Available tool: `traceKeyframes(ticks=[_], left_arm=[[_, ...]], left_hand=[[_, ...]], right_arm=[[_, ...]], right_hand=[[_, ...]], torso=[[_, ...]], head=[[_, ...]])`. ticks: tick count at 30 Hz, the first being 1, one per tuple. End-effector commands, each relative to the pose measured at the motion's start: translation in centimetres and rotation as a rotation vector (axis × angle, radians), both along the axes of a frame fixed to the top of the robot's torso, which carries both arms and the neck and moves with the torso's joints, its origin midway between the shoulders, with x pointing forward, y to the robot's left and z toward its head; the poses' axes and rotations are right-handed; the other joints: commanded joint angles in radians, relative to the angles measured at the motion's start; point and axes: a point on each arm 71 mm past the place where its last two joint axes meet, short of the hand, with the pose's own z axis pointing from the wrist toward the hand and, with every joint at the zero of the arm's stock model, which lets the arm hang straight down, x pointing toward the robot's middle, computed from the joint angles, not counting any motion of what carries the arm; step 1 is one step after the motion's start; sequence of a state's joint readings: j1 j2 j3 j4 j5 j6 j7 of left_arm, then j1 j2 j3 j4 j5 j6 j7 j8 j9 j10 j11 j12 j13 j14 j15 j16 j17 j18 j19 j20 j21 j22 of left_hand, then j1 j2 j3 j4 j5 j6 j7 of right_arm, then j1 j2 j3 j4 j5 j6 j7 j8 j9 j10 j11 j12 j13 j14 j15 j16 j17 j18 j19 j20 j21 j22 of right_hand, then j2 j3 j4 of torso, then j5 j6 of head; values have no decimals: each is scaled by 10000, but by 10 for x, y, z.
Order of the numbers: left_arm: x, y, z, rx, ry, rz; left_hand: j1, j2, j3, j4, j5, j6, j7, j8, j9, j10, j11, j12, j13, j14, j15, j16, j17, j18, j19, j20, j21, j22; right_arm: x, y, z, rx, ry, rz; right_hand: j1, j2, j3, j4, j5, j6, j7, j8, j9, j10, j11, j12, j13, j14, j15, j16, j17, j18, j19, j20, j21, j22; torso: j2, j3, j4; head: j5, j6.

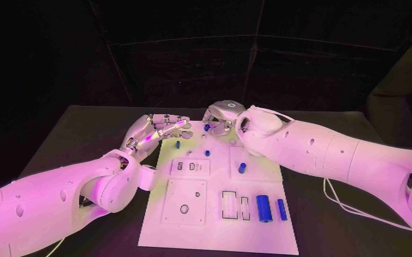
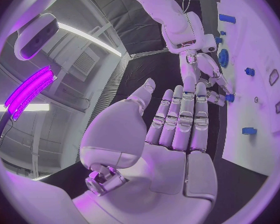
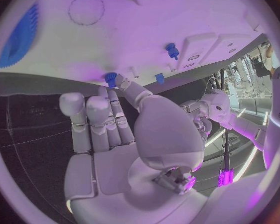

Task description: Assemble the parts on the task board

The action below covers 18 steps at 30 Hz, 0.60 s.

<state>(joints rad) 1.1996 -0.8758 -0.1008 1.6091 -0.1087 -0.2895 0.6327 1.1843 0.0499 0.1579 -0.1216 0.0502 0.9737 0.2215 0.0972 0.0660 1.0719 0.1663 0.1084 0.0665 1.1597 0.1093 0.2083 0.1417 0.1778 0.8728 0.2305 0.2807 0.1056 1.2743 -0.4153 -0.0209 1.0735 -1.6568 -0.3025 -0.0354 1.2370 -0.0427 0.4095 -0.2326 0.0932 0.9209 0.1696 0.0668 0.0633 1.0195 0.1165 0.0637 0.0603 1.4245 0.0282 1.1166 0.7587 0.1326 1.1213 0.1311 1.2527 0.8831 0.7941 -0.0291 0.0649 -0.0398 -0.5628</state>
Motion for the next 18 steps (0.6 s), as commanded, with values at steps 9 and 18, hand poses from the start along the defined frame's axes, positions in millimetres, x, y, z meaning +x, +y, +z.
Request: traceKeyframes(ticks=[9,18], left_arm=[[0,1,2,-60,-10,-98],[1,5,2,-74,24,-41]], left_hand=[[-86,1,-6,-65,35,-37,68,-84,-15,-51,14,-44,-15,-29,62,-67,19,67,48,27,-59,-20],[-88,1,-7,-69,33,-39,70,-88,-15,-55,16,-51,-15,-30,64,-72,20,67,48,29,-63,-24]], right_arm=[[-8,-19,8,436,-412,-113],[-21,-75,21,1371,577,-1315]], right_hand=[[383,-173,-1045,389,131,-698,-70,48,82,-651,21,639,98,32,1,-315,-490,143,-167,55,-500,-647],[118,-44,-1194,858,480,245,43,343,178,1472,-258,1790,366,517,-195,827,1129,-217,1158,-98,564,1277]], torso=[[-3,31,-71],[-39,76,-210]], head=[[37,40],[35,111]])
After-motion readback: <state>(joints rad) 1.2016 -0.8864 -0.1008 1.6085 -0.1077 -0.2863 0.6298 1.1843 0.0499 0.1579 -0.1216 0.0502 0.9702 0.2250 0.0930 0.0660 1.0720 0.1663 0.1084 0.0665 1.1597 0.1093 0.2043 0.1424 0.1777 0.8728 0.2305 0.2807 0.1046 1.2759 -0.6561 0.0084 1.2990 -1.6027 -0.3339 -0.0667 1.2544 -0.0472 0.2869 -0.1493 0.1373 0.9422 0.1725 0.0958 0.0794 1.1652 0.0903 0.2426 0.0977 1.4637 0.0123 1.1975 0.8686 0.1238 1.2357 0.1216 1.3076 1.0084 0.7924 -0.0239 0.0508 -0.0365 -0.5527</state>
